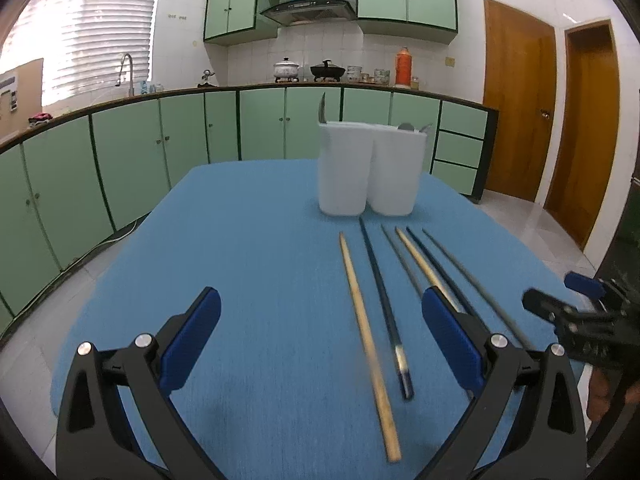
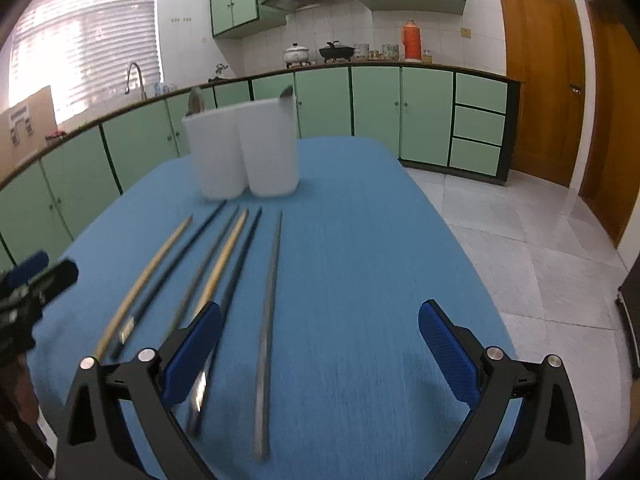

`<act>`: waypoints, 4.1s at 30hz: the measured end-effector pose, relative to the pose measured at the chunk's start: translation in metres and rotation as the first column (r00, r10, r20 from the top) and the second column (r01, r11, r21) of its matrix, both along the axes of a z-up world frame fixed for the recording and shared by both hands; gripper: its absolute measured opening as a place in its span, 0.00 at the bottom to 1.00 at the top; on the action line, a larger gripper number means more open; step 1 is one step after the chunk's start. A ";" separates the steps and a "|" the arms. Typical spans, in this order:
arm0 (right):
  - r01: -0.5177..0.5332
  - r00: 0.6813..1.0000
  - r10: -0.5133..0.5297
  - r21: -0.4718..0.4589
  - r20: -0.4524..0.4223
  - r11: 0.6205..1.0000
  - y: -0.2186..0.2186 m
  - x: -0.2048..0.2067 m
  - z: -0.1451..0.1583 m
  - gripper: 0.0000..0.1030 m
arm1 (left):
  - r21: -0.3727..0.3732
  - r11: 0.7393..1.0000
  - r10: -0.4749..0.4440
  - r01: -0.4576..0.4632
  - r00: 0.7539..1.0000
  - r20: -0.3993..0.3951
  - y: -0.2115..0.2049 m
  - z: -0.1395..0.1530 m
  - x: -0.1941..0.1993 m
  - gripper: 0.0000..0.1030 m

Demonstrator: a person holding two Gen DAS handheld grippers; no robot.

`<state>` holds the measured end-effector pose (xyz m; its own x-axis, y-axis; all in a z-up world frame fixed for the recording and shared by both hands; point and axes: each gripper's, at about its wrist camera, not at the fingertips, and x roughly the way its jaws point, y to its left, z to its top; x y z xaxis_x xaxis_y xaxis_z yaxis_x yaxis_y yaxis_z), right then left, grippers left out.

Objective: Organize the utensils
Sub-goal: 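Move both tools back toward the remaining chopsticks, then close the right tool on a dark chopstick while the left tool grasps a light wooden chopstick, then lift both chopsticks and carry them toward the white holder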

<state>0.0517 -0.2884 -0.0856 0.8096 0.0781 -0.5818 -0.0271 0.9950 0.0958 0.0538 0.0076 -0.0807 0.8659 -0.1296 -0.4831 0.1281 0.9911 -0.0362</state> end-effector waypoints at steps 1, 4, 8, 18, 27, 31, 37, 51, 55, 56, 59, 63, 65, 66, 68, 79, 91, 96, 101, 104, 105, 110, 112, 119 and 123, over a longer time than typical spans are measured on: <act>-0.001 1.000 0.001 -0.001 -0.003 1.000 0.000 -0.005 -0.003 0.94 | -0.003 1.000 0.002 -0.002 1.000 -0.004 0.001 -0.004 -0.004 0.95; 0.002 1.000 -0.002 -0.002 -0.001 1.000 -0.002 -0.019 -0.012 0.93 | 0.003 1.000 0.018 -0.018 1.000 -0.004 0.000 -0.011 -0.015 0.95; 0.001 0.999 -0.001 -0.025 0.034 1.000 0.002 -0.033 -0.019 0.90 | 0.009 1.000 0.027 -0.027 1.000 -0.002 -0.002 -0.019 -0.026 0.95; -0.037 0.996 0.044 -0.093 0.079 0.995 0.015 -0.048 -0.032 0.60 | 0.020 0.999 0.035 -0.035 0.999 0.008 -0.010 -0.027 -0.039 0.95; -0.058 0.990 0.068 -0.080 0.124 0.995 0.017 -0.055 -0.036 0.37 | 0.019 0.999 0.033 -0.033 0.999 0.013 -0.018 -0.033 -0.045 0.95; -0.074 0.988 0.083 -0.078 0.131 0.994 0.019 -0.057 -0.036 0.29 | 0.015 0.999 0.032 -0.032 0.999 0.008 -0.021 -0.037 -0.047 0.94; -0.074 0.988 0.084 -0.077 0.131 0.994 0.019 -0.056 -0.036 0.29 | 0.025 1.000 0.011 -0.010 1.000 -0.016 -0.028 -0.042 -0.046 0.71; -0.075 0.988 0.084 -0.076 0.132 0.994 0.018 -0.056 -0.037 0.29 | 0.029 0.999 -0.030 0.032 0.998 -0.047 -0.037 -0.052 -0.051 0.26; -0.074 0.988 0.083 -0.075 0.133 0.994 0.018 -0.056 -0.037 0.28 | 0.027 0.999 -0.046 0.048 0.998 -0.051 -0.039 -0.052 -0.051 0.10; -0.073 0.988 0.082 -0.074 0.134 0.995 0.018 -0.057 -0.036 0.28 | 0.028 0.998 -0.048 0.050 0.998 -0.052 -0.040 -0.052 -0.052 0.08; -0.067 0.988 0.076 -0.075 0.137 0.995 0.019 -0.058 -0.036 0.23 | 0.027 0.998 -0.047 0.048 0.998 -0.051 -0.041 -0.052 -0.052 0.06; -0.064 0.988 0.073 -0.068 0.136 0.996 0.017 -0.059 -0.036 0.12 | 0.028 0.998 -0.049 0.050 0.998 -0.048 -0.041 -0.051 -0.053 0.06; -0.065 0.988 0.073 -0.067 0.136 0.996 0.017 -0.059 -0.035 0.09 | 0.029 0.998 -0.048 0.050 0.998 -0.047 -0.042 -0.050 -0.053 0.06; -0.065 0.988 0.074 -0.066 0.136 0.996 0.017 -0.059 -0.035 0.09 | 0.030 0.998 -0.048 0.049 0.998 -0.045 -0.042 -0.050 -0.053 0.06; -0.067 0.988 0.075 -0.065 0.135 0.996 0.017 -0.059 -0.035 0.08 | 0.034 0.998 -0.045 0.046 0.998 -0.038 -0.042 -0.048 -0.054 0.06; -0.059 0.981 0.065 -0.037 0.183 0.998 0.013 -0.061 -0.014 0.06 | 0.035 0.999 -0.024 0.023 0.999 0.047 -0.033 -0.021 -0.060 0.06; -0.067 0.954 0.069 -0.017 0.291 0.998 0.003 -0.058 0.043 0.06 | 0.016 1.000 0.010 -0.013 0.981 0.195 -0.018 0.039 -0.054 0.06; -0.087 0.943 0.076 0.019 0.324 0.996 0.000 -0.051 0.067 0.06 | -0.008 1.000 0.003 -0.001 0.972 0.236 -0.015 0.061 -0.045 0.06; -0.109 0.941 0.083 0.061 0.329 0.992 -0.004 -0.035 0.091 0.06 | -0.026 1.000 -0.009 0.017 0.963 0.269 -0.014 0.084 -0.033 0.06; -0.128 0.941 0.090 0.098 0.327 0.987 -0.007 -0.024 0.106 0.06 | -0.039 0.999 -0.013 0.025 0.958 0.287 -0.014 0.097 -0.025 0.06; -0.133 0.940 0.092 0.105 0.328 0.986 -0.008 -0.020 0.111 0.06 | -0.041 0.999 -0.013 0.026 0.957 0.291 -0.013 0.101 -0.022 0.06; -0.137 0.940 0.094 0.109 0.327 0.985 -0.007 -0.004 0.128 0.06 | -0.067 0.996 -0.031 0.053 0.957 0.288 -0.016 0.116 -0.004 0.06; -0.147 0.939 0.105 0.107 0.329 0.983 -0.006 0.001 0.135 0.06 | -0.074 0.995 -0.036 0.060 0.957 0.287 -0.016 0.120 0.000 0.06; -0.158 0.931 0.122 0.079 0.343 0.984 0.003 0.018 0.158 0.06 | -0.103 0.992 -0.042 0.076 0.955 0.293 -0.012 0.138 0.023 0.06; -0.162 0.923 0.120 0.086 0.364 0.983 0.005 0.029 0.173 0.06 | -0.128 0.989 -0.035 0.079 0.950 0.311 -0.012 0.150 0.032 0.06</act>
